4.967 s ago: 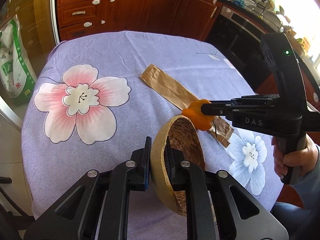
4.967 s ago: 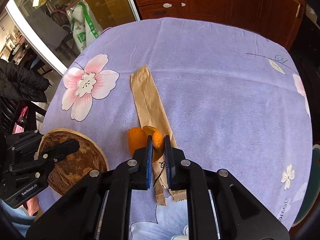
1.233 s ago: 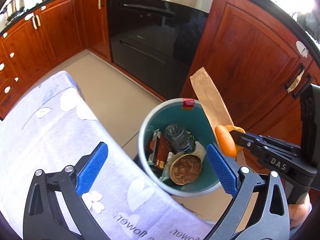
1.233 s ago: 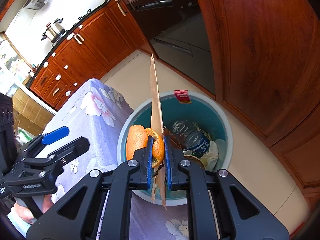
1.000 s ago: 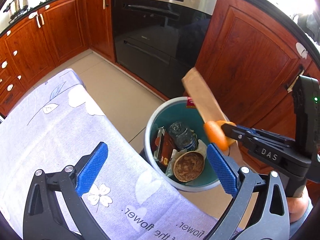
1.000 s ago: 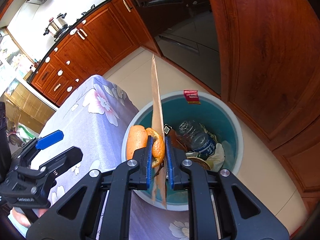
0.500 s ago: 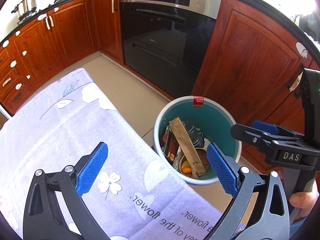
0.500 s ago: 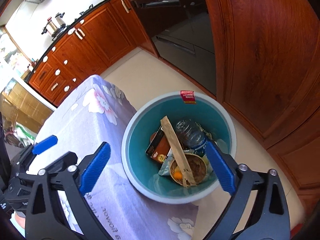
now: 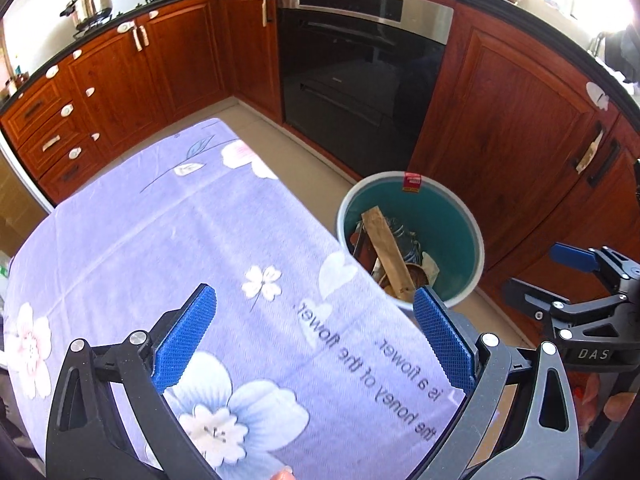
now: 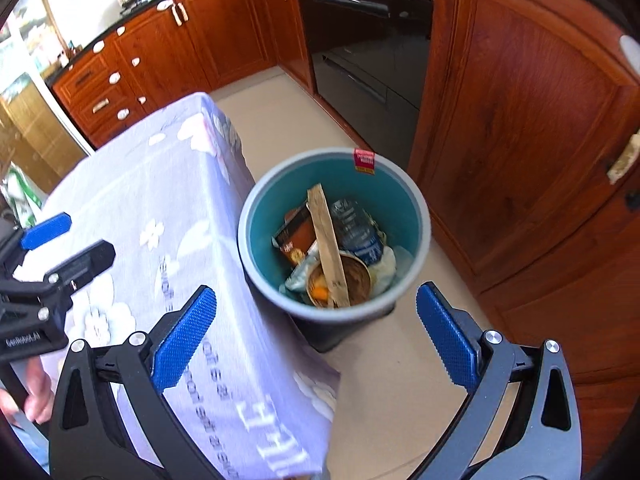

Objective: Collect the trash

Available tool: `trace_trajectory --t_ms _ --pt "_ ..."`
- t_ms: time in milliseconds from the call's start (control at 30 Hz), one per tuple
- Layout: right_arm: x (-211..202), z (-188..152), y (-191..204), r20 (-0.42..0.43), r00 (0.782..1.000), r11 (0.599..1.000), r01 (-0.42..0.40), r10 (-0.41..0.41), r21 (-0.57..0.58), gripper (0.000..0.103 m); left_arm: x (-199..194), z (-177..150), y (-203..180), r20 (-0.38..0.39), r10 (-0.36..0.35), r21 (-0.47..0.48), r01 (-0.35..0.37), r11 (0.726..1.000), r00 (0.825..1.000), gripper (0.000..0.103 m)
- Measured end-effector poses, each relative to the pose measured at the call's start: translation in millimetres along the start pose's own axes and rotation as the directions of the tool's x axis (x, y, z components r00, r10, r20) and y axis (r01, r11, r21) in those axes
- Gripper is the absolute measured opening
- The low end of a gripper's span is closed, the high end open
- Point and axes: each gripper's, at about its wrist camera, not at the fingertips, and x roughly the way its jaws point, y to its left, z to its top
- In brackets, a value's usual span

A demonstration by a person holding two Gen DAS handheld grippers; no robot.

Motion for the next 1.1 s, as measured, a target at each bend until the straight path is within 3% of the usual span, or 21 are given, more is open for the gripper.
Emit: trace_trajectory --t_ms 567,1100 --pt "-44.3 -22.6 10.6 0.037 0.999 0.999 0.035 -0.033 -0.036 0.096 -44.2 -26.7 10.6 0.028 0.027 -0.050 -0.026 0.998 0.999 0.099" --pt "-43.0 -21.4 15.7 0.021 0.999 0.999 0.035 -0.034 -0.042 0.096 -42.7 -27.4 8.9 0.013 0.032 -0.050 -0.031 0.998 0.999 0.099"
